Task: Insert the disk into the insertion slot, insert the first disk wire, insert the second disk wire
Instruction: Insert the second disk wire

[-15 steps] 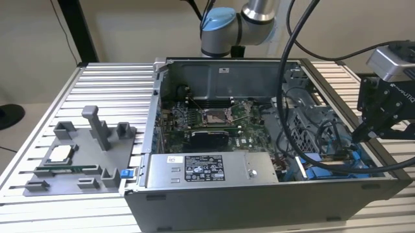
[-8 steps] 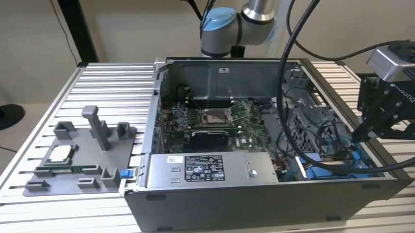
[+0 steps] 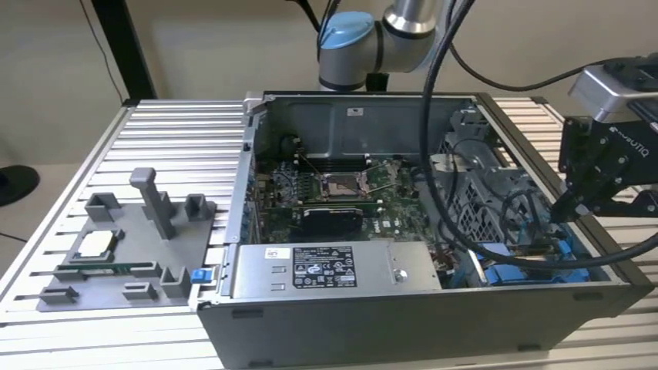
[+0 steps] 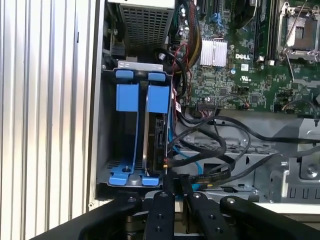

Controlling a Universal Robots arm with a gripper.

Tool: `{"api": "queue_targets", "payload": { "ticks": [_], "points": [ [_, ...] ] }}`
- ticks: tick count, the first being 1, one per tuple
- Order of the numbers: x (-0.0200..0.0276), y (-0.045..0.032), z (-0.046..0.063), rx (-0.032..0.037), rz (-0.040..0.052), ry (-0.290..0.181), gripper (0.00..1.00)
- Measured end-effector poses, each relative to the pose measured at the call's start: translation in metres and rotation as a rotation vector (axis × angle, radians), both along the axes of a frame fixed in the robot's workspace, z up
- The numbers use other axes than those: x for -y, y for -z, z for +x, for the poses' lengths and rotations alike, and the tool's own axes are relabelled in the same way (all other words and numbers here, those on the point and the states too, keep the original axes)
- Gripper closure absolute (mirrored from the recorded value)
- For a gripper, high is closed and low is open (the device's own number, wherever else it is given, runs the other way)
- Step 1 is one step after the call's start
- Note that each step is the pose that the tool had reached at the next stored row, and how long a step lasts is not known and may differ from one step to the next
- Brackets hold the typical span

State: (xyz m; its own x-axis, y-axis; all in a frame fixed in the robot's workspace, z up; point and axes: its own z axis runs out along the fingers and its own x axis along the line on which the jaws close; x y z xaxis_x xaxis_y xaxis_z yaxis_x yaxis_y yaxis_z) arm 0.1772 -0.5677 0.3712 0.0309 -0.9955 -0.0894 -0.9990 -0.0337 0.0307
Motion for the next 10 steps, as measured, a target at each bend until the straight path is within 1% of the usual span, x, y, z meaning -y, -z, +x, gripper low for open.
{"api": "queue_targets", "payload": {
  "ticks": [5,8,9,10],
  "points": [
    [0.0004,-0.0007,-0.019,0.0193,0.0003,0.000,1.00],
    [0.0006,-0.0008,-0.029,0.0328,0.0007,0.000,1.00],
    [0.0006,-0.0011,-0.032,0.0364,0.0008,0.000,1.00],
    [0.0007,-0.0023,-0.034,0.0384,0.0007,0.000,1.00]
  ]
}}
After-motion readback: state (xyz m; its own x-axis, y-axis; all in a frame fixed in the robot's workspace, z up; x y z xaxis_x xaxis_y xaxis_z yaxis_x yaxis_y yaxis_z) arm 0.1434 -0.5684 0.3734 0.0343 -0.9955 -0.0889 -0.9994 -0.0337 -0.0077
